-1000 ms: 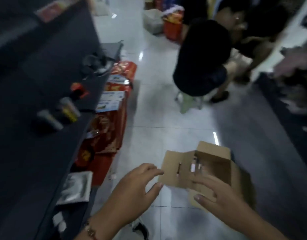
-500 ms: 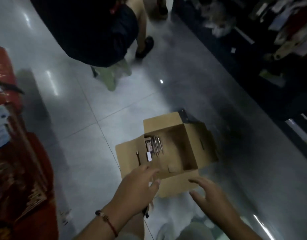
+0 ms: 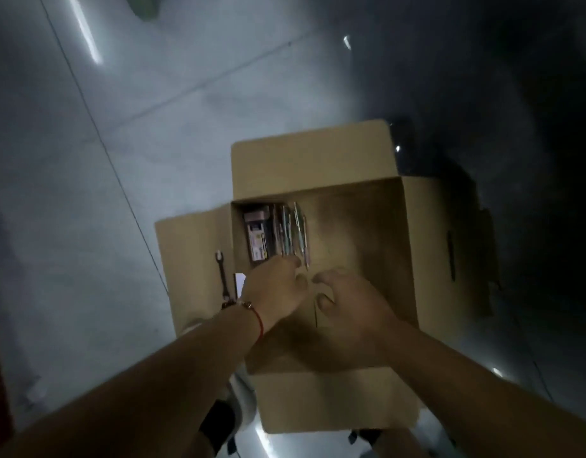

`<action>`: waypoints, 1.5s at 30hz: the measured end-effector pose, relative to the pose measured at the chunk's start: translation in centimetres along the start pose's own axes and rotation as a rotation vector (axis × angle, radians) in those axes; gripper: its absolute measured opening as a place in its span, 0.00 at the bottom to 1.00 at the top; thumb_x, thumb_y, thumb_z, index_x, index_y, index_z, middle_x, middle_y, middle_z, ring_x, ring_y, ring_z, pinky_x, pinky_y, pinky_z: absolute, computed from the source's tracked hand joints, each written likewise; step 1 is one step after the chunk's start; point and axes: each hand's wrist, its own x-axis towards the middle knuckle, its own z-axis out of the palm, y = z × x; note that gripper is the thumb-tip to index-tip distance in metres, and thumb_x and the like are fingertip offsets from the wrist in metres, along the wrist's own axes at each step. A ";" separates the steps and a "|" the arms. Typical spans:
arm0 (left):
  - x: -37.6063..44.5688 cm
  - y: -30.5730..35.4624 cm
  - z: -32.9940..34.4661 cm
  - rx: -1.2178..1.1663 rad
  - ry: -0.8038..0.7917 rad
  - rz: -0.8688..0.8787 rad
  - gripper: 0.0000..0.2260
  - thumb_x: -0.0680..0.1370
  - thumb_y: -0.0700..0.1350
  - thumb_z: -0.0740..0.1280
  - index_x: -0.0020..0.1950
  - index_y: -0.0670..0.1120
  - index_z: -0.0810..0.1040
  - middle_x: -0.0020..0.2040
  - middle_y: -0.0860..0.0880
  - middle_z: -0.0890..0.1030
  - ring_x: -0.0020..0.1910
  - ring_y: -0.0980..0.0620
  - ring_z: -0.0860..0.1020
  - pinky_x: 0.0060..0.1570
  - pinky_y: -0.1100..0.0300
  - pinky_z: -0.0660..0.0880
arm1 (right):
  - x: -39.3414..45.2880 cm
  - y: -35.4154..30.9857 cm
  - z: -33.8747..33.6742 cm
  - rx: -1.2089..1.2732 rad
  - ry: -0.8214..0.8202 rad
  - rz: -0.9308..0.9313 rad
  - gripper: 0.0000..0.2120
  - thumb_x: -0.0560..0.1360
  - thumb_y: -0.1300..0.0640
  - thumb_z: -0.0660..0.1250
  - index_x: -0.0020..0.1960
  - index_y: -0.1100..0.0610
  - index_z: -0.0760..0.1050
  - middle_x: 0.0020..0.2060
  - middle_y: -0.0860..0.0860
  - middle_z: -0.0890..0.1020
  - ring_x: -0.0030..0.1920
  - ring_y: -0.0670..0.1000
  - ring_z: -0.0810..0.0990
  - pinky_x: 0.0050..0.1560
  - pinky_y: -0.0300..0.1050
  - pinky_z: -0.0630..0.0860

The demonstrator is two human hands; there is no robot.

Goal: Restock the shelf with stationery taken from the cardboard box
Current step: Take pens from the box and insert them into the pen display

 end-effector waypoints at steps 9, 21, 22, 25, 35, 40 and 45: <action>14.7 -3.5 11.1 -0.103 0.255 -0.337 0.14 0.81 0.52 0.62 0.62 0.46 0.71 0.55 0.46 0.76 0.47 0.49 0.78 0.42 0.55 0.75 | 15.8 7.1 8.0 0.054 0.052 0.172 0.16 0.80 0.52 0.61 0.64 0.57 0.72 0.57 0.57 0.80 0.56 0.58 0.79 0.55 0.52 0.76; 17.3 -4.6 12.6 -0.237 0.312 -0.428 0.18 0.82 0.52 0.61 0.68 0.49 0.60 0.51 0.48 0.78 0.45 0.51 0.78 0.40 0.55 0.76 | 19.8 8.4 9.4 0.192 0.163 0.283 0.09 0.74 0.51 0.68 0.49 0.55 0.78 0.45 0.55 0.82 0.46 0.57 0.81 0.47 0.50 0.78; 17.5 -4.5 12.5 -0.192 0.303 -0.444 0.18 0.82 0.52 0.60 0.69 0.48 0.61 0.51 0.47 0.79 0.44 0.51 0.77 0.37 0.56 0.73 | 19.8 8.6 9.2 0.228 0.172 0.311 0.08 0.74 0.50 0.69 0.48 0.55 0.78 0.44 0.55 0.82 0.46 0.57 0.81 0.47 0.50 0.78; 17.7 -4.4 12.1 -0.065 0.274 -0.430 0.18 0.82 0.54 0.59 0.67 0.46 0.64 0.50 0.46 0.79 0.45 0.49 0.78 0.37 0.56 0.72 | 19.1 9.3 8.9 0.361 0.205 0.392 0.08 0.74 0.50 0.68 0.45 0.55 0.77 0.43 0.55 0.81 0.46 0.57 0.80 0.46 0.48 0.76; 17.5 -2.2 12.8 0.107 0.164 -0.223 0.10 0.80 0.51 0.63 0.51 0.46 0.77 0.44 0.48 0.78 0.44 0.48 0.79 0.36 0.59 0.69 | 15.7 10.5 9.1 0.588 0.227 0.425 0.08 0.75 0.52 0.66 0.40 0.54 0.73 0.38 0.54 0.80 0.42 0.55 0.78 0.41 0.43 0.70; 15.7 -1.5 14.0 -0.225 0.117 -0.267 0.10 0.82 0.48 0.59 0.59 0.45 0.71 0.41 0.50 0.76 0.35 0.53 0.73 0.32 0.59 0.64 | 14.0 10.9 8.4 0.689 0.272 0.440 0.07 0.75 0.51 0.65 0.39 0.50 0.70 0.41 0.54 0.82 0.46 0.58 0.80 0.47 0.50 0.75; 10.0 0.0 10.1 -1.033 -0.028 -0.313 0.07 0.82 0.41 0.55 0.54 0.48 0.72 0.36 0.47 0.75 0.28 0.52 0.72 0.27 0.59 0.70 | 9.2 8.1 4.6 0.906 0.298 0.382 0.07 0.75 0.58 0.63 0.39 0.55 0.69 0.28 0.50 0.76 0.34 0.53 0.75 0.40 0.52 0.73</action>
